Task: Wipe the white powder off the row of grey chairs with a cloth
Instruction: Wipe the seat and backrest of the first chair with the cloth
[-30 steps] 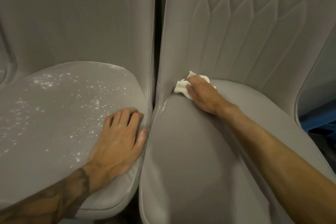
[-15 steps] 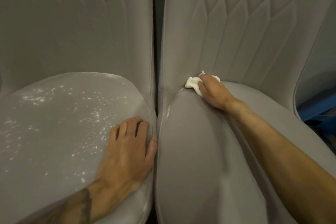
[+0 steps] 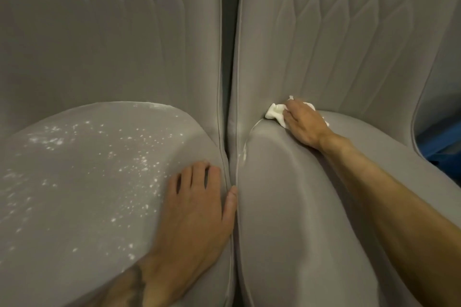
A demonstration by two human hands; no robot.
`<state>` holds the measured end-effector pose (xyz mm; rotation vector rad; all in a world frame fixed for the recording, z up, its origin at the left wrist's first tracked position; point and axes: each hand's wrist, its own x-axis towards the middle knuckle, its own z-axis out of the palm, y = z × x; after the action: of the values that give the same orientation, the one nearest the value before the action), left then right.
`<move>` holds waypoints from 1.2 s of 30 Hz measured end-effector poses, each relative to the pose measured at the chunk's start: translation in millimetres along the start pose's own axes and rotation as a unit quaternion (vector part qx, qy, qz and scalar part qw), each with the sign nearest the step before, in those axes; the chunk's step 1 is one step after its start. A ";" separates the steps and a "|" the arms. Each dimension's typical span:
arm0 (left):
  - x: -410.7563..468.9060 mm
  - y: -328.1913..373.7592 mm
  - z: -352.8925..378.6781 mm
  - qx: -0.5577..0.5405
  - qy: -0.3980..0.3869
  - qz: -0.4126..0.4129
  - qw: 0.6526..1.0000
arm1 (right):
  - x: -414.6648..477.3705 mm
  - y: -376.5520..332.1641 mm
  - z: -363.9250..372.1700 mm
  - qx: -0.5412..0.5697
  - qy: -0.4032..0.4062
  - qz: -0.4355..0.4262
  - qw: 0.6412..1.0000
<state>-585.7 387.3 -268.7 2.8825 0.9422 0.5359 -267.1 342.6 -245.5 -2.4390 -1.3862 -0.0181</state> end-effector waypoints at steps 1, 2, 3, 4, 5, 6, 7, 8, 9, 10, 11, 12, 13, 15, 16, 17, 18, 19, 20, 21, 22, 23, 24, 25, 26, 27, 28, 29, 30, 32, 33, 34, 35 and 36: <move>1.0 0.4 0.8 -0.003 0.006 0.002 1.000 | -3.5 -6.0 1.7 0.003 -0.007 -0.021 1.000; 2.8 0.4 0.7 -0.006 0.009 0.004 1.000 | -7.6 -10.9 3.5 0.008 -0.017 -0.048 0.999; 5.2 0.2 -0.2 -0.008 0.012 0.007 1.000 | -11.1 -13.8 6.2 0.007 -0.029 -0.079 0.996; 8.1 -0.8 -1.5 -0.008 0.013 0.011 1.000 | -13.8 -15.6 7.4 0.005 -0.037 -0.103 0.994; 11.9 -2.8 -2.4 -0.003 0.011 0.022 1.000 | -14.0 -15.9 5.9 0.003 -0.034 -0.116 0.993; 15.7 -5.8 -3.6 0.005 0.006 0.035 0.999 | -10.9 -12.4 4.2 0.008 -0.035 -0.101 0.994; 19.8 -9.4 -5.0 0.013 0.001 0.049 0.999 | -6.8 -8.5 2.6 0.010 -0.034 -0.078 0.996; 24.3 -13.6 -6.7 0.020 -0.003 0.063 0.998 | -2.8 -5.7 1.9 0.012 -0.030 -0.057 0.998; 29.4 -18.4 -7.5 0.022 -0.006 0.076 0.997 | -2.1 -6.3 0.3 0.010 -0.025 -0.048 0.998; 34.8 -23.1 -7.9 0.013 -0.010 0.088 0.996 | -4.9 -10.8 0.1 -0.003 -0.026 -0.052 0.998; 39.8 -27.3 -7.8 -0.002 -0.014 0.095 0.995 | -10.6 -17.8 1.4 -0.015 -0.029 -0.075 0.997; 44.3 -30.3 -7.9 -0.021 -0.016 0.094 0.995 | -20.1 -26.5 2.2 -0.018 -0.032 -0.101 0.994; 47.8 -32.2 -7.2 -0.043 -0.013 0.091 0.995 | -30.0 -34.1 3.4 -0.015 -0.038 -0.129 0.991; 49.8 -33.0 -3.5 -0.073 0.002 0.087 0.993 | -44.8 -42.4 3.7 0.016 -0.056 -0.173 0.983; 48.7 -32.9 -1.6 -0.077 0.008 0.087 0.993 | -45.0 -43.2 1.4 0.039 -0.067 -0.175 0.982; 47.2 -32.9 0.3 -0.079 0.014 0.086 0.993 | -39.1 -40.5 -0.2 0.058 -0.068 -0.172 0.981; 45.4 -33.2 1.6 -0.080 0.020 0.083 0.993 | -31.2 -37.1 -0.6 0.068 -0.064 -0.157 0.983; 44.1 -33.2 2.5 -0.081 0.025 0.081 0.993 | -25.8 -35.5 -0.5 0.065 -0.053 -0.145 0.986; 43.8 -33.4 3.0 -0.082 0.029 0.080 0.993 | -21.9 -35.4 2.2 0.062 -0.044 -0.126 0.989; 43.9 -33.4 3.4 -0.081 0.032 0.080 0.993 | -22.3 -38.3 4.4 0.065 -0.041 -0.115 0.990; 43.9 -32.9 3.6 -0.080 0.033 0.080 0.993 | -28.1 -42.9 6.3 0.073 -0.042 -0.116 0.990; 44.6 -32.6 4.2 -0.080 0.033 0.079 0.993 | -36.9 -47.8 7.1 0.086 -0.051 -0.138 0.985; 45.0 -32.3 4.5 -0.081 0.034 0.077 0.993 | -48.0 -52.5 5.8 0.100 -0.067 -0.172 0.978; 45.2 -32.3 4.6 -0.082 0.037 0.077 0.993 | -57.9 -53.9 2.7 0.108 -0.091 -0.212 0.967; 45.1 -32.4 4.5 -0.081 0.040 0.077 0.993 | -60.8 -52.5 -1.2 0.113 -0.105 -0.247 0.957; 44.7 -32.7 4.7 -0.081 0.043 0.077 0.993 | -58.9 -51.9 -5.6 0.112 -0.106 -0.263 0.952; 44.0 -33.1 4.9 -0.080 0.044 0.077 0.993 | -53.2 -50.9 -7.6 0.112 -0.097 -0.248 0.957; 43.3 -33.3 5.2 -0.079 0.046 0.076 0.993 | -49.1 -51.8 -9.1 0.111 -0.086 -0.212 0.967; 42.9 -33.3 5.5 -0.077 0.047 0.077 0.993 | -45.0 -53.7 -7.5 0.099 -0.076 -0.179 0.976; 42.9 -33.0 5.6 -0.074 0.048 0.080 0.993 | -48.4 -62.3 -6.1 0.075 -0.073 -0.157 0.982; 43.0 -32.8 5.7 -0.072 0.049 0.080 0.993 | -55.6 -67.9 -6.7 0.091 -0.083 -0.179 0.976; 43.8 -32.7 5.6 -0.071 0.050 0.080 0.993 | -64.9 -70.6 -8.0 0.117 -0.089 -0.213 0.966; 44.1 -32.9 5.9 -0.069 0.051 0.079 0.993 | -73.9 -70.5 -9.7 0.139 -0.104 -0.239 0.955; 43.9 -33.2 6.5 -0.069 0.050 0.079 0.993 | -78.1 -69.7 -13.1 0.154 -0.123 -0.242 0.950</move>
<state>-569.1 440.1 -266.9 2.8411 0.6621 0.7319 -364.5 306.4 -227.2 -1.8482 -1.9040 0.3673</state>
